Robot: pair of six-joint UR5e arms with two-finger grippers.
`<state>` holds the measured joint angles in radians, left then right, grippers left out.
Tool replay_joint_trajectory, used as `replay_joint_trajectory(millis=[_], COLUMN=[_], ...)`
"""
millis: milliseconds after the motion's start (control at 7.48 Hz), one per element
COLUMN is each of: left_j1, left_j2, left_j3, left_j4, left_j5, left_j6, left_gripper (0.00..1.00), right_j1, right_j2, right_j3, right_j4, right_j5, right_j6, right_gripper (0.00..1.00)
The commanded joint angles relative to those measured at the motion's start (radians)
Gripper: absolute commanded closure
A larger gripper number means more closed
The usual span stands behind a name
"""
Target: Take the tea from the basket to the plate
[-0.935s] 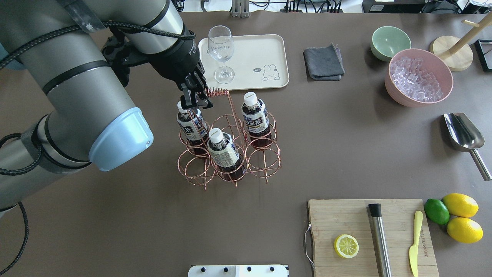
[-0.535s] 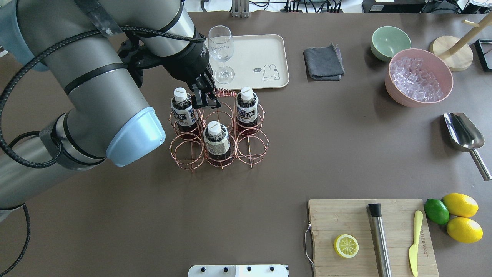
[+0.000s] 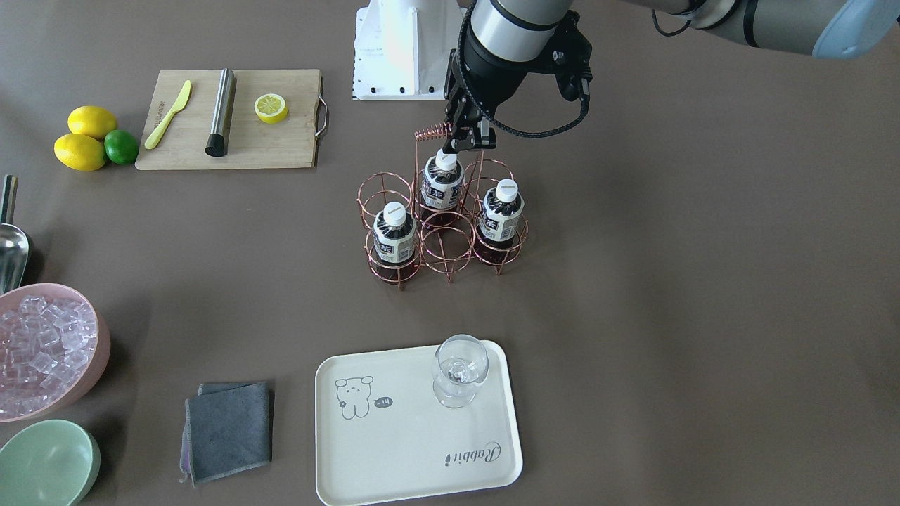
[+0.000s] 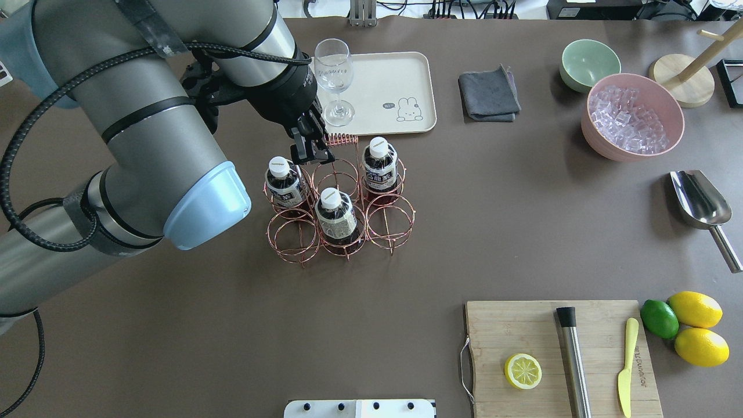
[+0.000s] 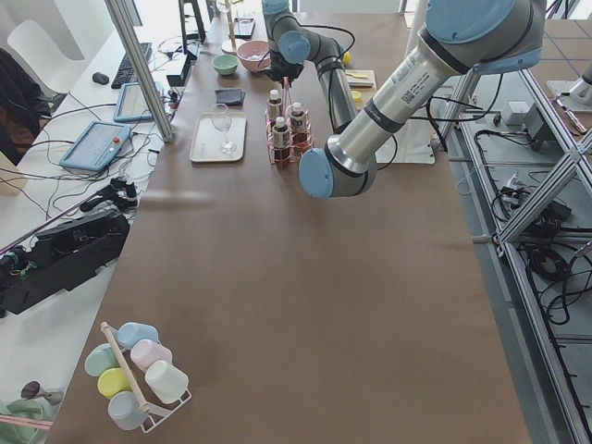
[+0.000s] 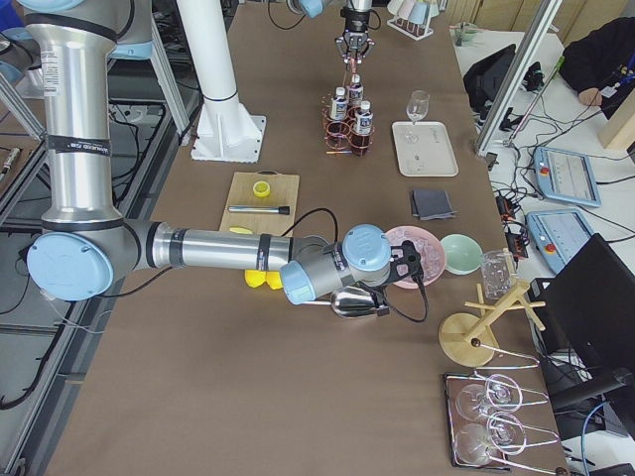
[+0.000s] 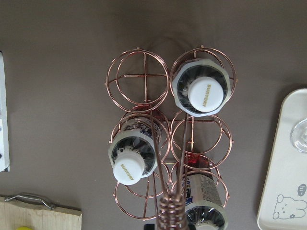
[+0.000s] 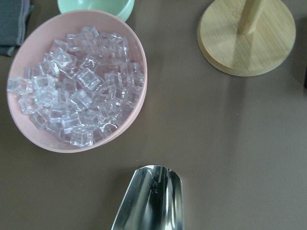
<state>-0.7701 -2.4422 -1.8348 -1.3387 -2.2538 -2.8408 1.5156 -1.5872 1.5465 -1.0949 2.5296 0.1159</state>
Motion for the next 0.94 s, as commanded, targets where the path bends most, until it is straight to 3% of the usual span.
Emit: replay_joint_trajectory(millis=[0, 267, 535, 802], left_j1=[0.0, -0.001, -0.001, -0.001], left_j2=[0.002, 0.006, 0.006, 0.006], left_j3=[-0.007, -0.021, -0.021, -0.021], left_j4=[0.0, 0.003, 0.001, 0.003], left_j5=[-0.003, -0.003, -0.003, -0.003], left_j6=[0.0, -0.003, -0.002, -0.002], left_gripper=[1.0, 1.0, 1.0, 1.0], right_j1=[0.0, -0.002, -0.082, -0.176], right_j2=[0.009, 0.044, 0.12, 0.261], right_j3=[0.009, 0.009, -0.044, -0.065], right_j4=[0.24, 0.396, 0.408, 0.412], right_j5=[0.133, 0.147, 0.126, 0.053], right_j6=[0.048, 0.053, 0.199, 0.298], right_gripper=[0.03, 0.12, 0.08, 0.08])
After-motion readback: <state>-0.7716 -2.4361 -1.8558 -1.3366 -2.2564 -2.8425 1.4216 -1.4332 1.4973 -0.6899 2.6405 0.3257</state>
